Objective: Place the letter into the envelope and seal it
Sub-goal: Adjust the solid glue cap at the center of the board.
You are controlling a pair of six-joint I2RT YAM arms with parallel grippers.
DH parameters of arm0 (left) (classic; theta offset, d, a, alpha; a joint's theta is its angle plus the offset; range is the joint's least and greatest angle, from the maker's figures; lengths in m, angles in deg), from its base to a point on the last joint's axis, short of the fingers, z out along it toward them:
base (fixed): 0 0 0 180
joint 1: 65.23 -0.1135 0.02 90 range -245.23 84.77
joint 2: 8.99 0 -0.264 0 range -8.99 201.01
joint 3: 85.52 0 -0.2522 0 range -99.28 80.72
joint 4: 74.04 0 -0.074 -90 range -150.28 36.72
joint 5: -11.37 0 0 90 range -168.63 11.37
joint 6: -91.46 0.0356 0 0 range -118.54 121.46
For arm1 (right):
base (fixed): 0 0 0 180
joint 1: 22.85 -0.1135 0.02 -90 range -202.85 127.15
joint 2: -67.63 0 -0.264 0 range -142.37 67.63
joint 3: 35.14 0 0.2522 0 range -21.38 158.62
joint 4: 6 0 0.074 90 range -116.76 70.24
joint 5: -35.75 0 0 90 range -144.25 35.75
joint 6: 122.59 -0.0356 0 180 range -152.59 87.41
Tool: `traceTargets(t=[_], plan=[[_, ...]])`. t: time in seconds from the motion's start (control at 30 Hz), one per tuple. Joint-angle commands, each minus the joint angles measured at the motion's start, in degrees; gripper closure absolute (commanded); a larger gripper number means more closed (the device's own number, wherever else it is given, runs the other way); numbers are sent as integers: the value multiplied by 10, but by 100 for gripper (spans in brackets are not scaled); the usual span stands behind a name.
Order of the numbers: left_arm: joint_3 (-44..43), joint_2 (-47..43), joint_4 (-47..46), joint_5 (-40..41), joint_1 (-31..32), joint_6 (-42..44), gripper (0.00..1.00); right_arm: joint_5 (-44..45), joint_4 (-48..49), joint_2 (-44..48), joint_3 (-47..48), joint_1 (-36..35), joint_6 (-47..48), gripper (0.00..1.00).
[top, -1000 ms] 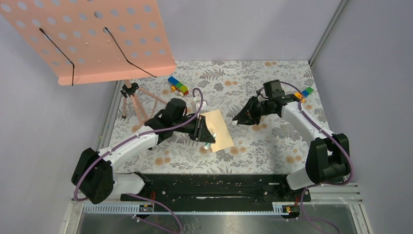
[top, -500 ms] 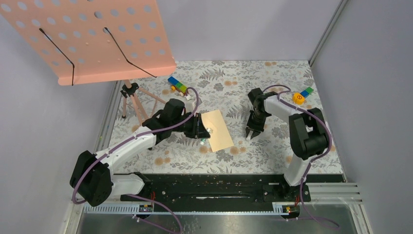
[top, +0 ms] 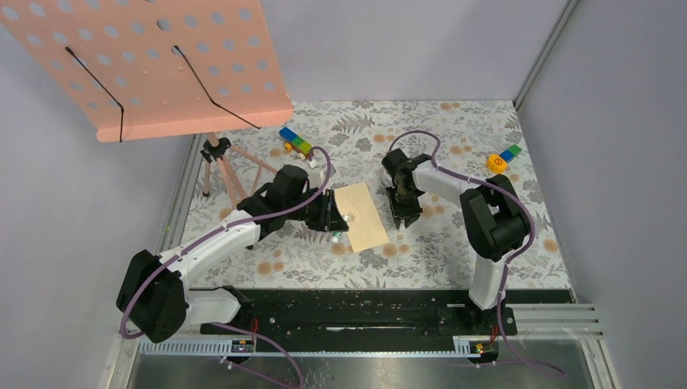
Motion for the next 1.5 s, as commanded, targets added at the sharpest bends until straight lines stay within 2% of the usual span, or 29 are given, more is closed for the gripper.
traceTargets(t=[0.0, 0.13, 0.4, 0.53, 0.7, 1.03, 1.27, 1.47], plan=[[-21, 1, -18, 11, -3, 0, 100, 20, 13, -8, -9, -13, 50, 61], [-20, 2, -23, 9, -2, -3, 100, 11, 28, 4, -30, -13, 40, 55], [-24, 3, -22, 4, -3, 0, 100, -21, 32, 22, -32, -13, 28, 51], [-20, 0, -24, 6, -2, 0, 100, -21, 24, 36, -35, -13, 33, 42], [-18, 3, -27, 2, -2, 1, 100, -25, 22, 62, -42, -13, 32, 35], [-20, 9, -30, -4, -3, 1, 100, -16, -2, 124, -72, -13, 6, 34], [-18, 10, -33, -7, -2, -2, 100, -21, 20, 109, -120, -13, -5, 34], [-23, 11, -32, -9, -2, -1, 100, 22, 28, 81, -113, -13, -14, 34]])
